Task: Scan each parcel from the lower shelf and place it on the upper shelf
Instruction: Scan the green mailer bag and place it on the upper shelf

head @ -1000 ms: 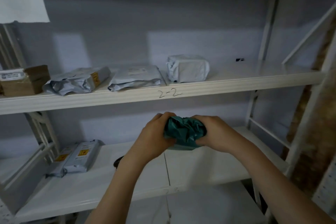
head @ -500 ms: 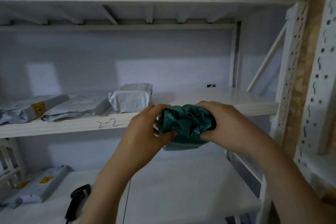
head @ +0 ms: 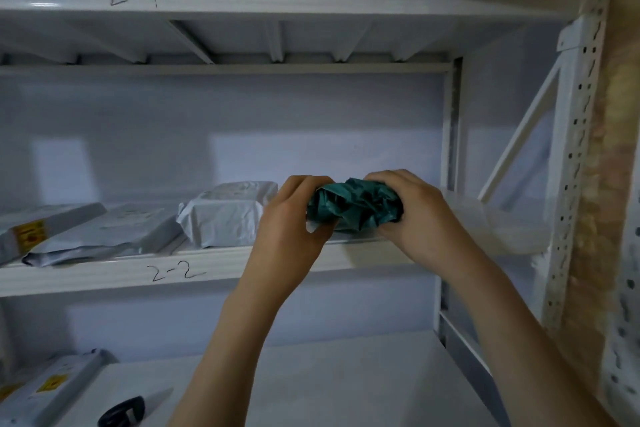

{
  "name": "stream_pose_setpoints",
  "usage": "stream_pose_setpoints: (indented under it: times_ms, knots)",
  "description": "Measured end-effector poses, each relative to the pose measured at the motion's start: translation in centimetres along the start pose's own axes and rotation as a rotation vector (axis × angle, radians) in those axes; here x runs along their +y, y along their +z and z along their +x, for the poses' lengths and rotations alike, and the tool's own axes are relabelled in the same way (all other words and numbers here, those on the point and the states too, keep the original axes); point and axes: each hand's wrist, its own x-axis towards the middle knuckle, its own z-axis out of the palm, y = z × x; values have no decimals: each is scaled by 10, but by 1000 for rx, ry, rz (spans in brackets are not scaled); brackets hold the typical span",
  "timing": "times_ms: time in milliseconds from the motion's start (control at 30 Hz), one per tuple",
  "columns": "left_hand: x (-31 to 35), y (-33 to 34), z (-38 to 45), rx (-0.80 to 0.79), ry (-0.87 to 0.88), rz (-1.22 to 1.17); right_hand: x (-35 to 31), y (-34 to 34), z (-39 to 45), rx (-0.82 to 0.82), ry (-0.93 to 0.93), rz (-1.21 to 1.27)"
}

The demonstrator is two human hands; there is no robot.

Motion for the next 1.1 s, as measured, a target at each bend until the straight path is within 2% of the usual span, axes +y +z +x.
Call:
stream_pose_setpoints:
  times_ms: [400, 500, 667, 767, 1100]
  knots:
    - [-87, 59, 29, -48, -10, 37, 70, 79, 51, 34, 24, -31]
    - [-96, 66, 26, -80, -32, 38, 78, 86, 49, -38, 57, -40]
    - [-100, 73, 9, -134, -35, 90, 85, 81, 39, -315, 91, -81]
    - [-100, 74, 2, -128, -53, 117, 83, 79, 41, -417, 93, -78]
    - [-97, 72, 1, -176, -85, 133, 84, 79, 37, -452, 163, 46]
